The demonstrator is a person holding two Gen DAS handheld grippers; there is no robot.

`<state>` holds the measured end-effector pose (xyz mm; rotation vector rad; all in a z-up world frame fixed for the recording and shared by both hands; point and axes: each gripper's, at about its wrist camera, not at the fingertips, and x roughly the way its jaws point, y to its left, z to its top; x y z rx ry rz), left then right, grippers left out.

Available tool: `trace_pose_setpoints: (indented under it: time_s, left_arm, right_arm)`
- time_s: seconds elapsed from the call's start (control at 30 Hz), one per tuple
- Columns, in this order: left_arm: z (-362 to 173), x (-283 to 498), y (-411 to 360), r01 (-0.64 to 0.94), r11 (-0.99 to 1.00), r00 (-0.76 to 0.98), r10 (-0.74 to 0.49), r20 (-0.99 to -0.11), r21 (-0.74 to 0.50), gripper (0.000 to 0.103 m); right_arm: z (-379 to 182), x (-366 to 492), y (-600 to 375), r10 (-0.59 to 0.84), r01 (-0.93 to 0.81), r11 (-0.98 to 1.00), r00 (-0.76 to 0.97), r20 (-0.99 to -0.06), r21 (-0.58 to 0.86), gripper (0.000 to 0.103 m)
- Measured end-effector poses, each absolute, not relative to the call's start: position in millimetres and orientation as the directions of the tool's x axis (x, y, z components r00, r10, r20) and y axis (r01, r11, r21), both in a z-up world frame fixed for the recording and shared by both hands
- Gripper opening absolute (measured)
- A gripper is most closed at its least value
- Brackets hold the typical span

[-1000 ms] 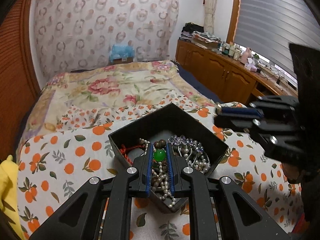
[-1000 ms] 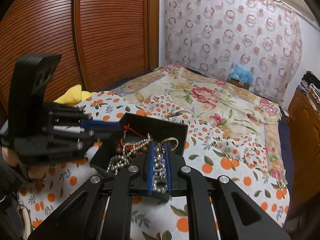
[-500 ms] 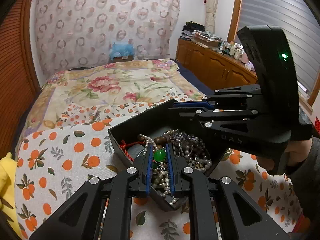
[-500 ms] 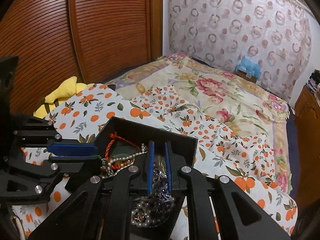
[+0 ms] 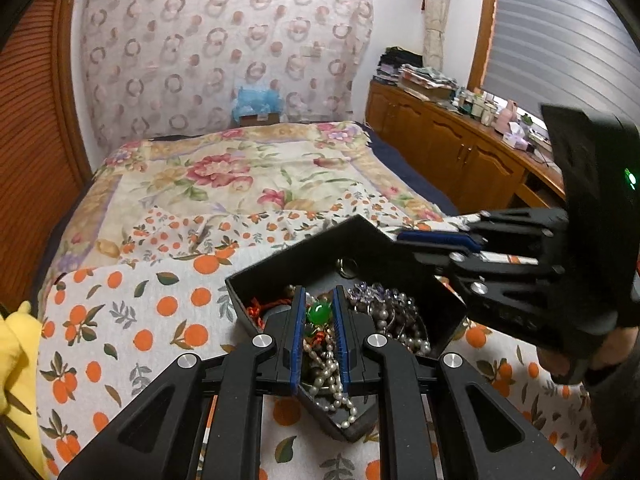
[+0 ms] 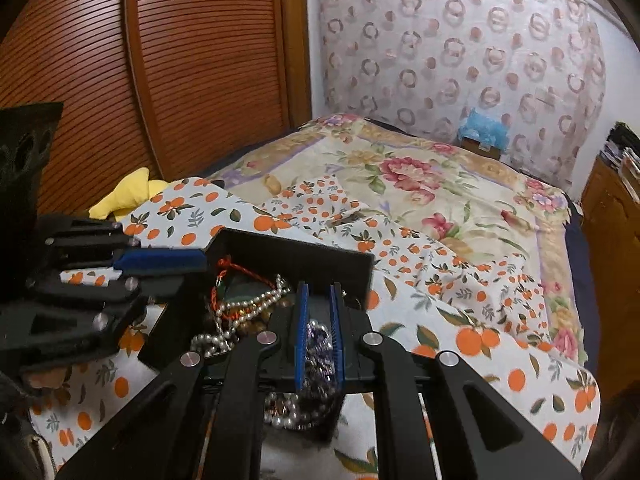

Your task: Organize jewelry

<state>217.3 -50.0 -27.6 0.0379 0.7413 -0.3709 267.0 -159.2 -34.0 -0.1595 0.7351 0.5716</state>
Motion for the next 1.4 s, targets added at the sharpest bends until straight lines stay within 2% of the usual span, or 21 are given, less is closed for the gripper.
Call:
trace_pose_setpoints:
  time_s: [0.03, 0.1, 0.17, 0.27, 0.37, 0.4, 0.43, 0.47, 0.57, 0.67, 0.77, 0.8, 0.83, 0.93, 1.0, 1.4]
  left_arm:
    - [-26, 217, -50, 0.338, 0.937, 0.678, -0.312, -0.665, -0.095, 0.016]
    - [-23, 214, -50, 0.324, 0.942, 0.69, -0.299, -0.659, -0.088, 0.042]
    - [-19, 209, -48, 0.318, 0.944, 0.7, -0.293, -0.651, -0.083, 0.051]
    - [-14, 196, -44, 0.291, 0.954, 0.717, -0.267, -0.643, -0.072, 0.079]
    - [-10, 183, -41, 0.272, 0.96, 0.727, -0.252, -0.639, -0.069, 0.088]
    - [-9, 178, -40, 0.265, 0.962, 0.731, -0.245, -0.637, -0.065, 0.092]
    - [-8, 173, -39, 0.257, 0.964, 0.737, -0.236, -0.633, -0.061, 0.093]
    - [-6, 165, -37, 0.251, 0.966, 0.742, -0.231, -0.629, -0.059, 0.094]
    - [-1, 149, -33, 0.241, 0.969, 0.748, -0.226, -0.624, -0.061, 0.095]
    - [5, 129, -30, 0.228, 0.972, 0.763, -0.21, -0.612, -0.049, 0.095]
    - [8, 110, -29, 0.221, 0.975, 0.779, -0.194, -0.597, -0.029, 0.095]
    - [9, 105, -29, 0.221, 0.975, 0.782, -0.193, -0.593, -0.026, 0.095]
    - [10, 101, -28, 0.221, 0.975, 0.785, -0.194, -0.589, -0.025, 0.095]
    - [12, 85, -28, 0.204, 0.979, 0.796, -0.171, -0.58, -0.009, 0.095]
    - [14, 77, -28, 0.194, 0.981, 0.804, -0.159, -0.572, -0.001, 0.095]
    - [21, 49, -20, 0.173, 0.985, 0.828, -0.139, -0.543, 0.012, 0.095]
  right_arm:
    - [-34, 264, -162, 0.434, -0.537, 0.842, 0.603, -0.67, 0.062, 0.012]
    - [-32, 258, -168, 0.426, -0.519, 0.852, 0.615, -0.663, 0.066, 0.012]
    - [-30, 250, -174, 0.416, -0.501, 0.863, 0.627, -0.659, 0.069, 0.012]
    - [-27, 237, -181, 0.405, -0.473, 0.878, 0.647, -0.645, 0.076, 0.012]
    - [-23, 217, -191, 0.385, -0.427, 0.9, 0.678, -0.626, 0.091, 0.014]
    - [-22, 211, -193, 0.376, -0.413, 0.906, 0.688, -0.621, 0.092, 0.023]
    - [-20, 204, -196, 0.367, -0.395, 0.914, 0.699, -0.613, 0.096, 0.037]
    - [-18, 199, -199, 0.363, -0.386, 0.917, 0.707, -0.607, 0.1, 0.041]
    - [-10, 175, -204, 0.343, -0.351, 0.931, 0.737, -0.582, 0.104, 0.044]
    - [-1, 156, -208, 0.323, -0.32, 0.941, 0.762, -0.561, 0.108, 0.052]
    - [8, 133, -211, 0.284, -0.279, 0.956, 0.796, -0.535, 0.093, 0.067]
    - [10, 128, -213, 0.27, -0.263, 0.961, 0.806, -0.526, 0.09, 0.079]
    - [12, 122, -214, 0.26, -0.25, 0.964, 0.817, -0.514, 0.09, 0.086]
    - [18, 101, -217, 0.235, -0.221, 0.971, 0.841, -0.487, 0.087, 0.096]
    - [21, 88, -220, 0.215, -0.2, 0.976, 0.858, -0.466, 0.082, 0.101]
    - [22, 65, -216, 0.172, -0.152, 0.985, 0.879, -0.446, 0.08, 0.101]
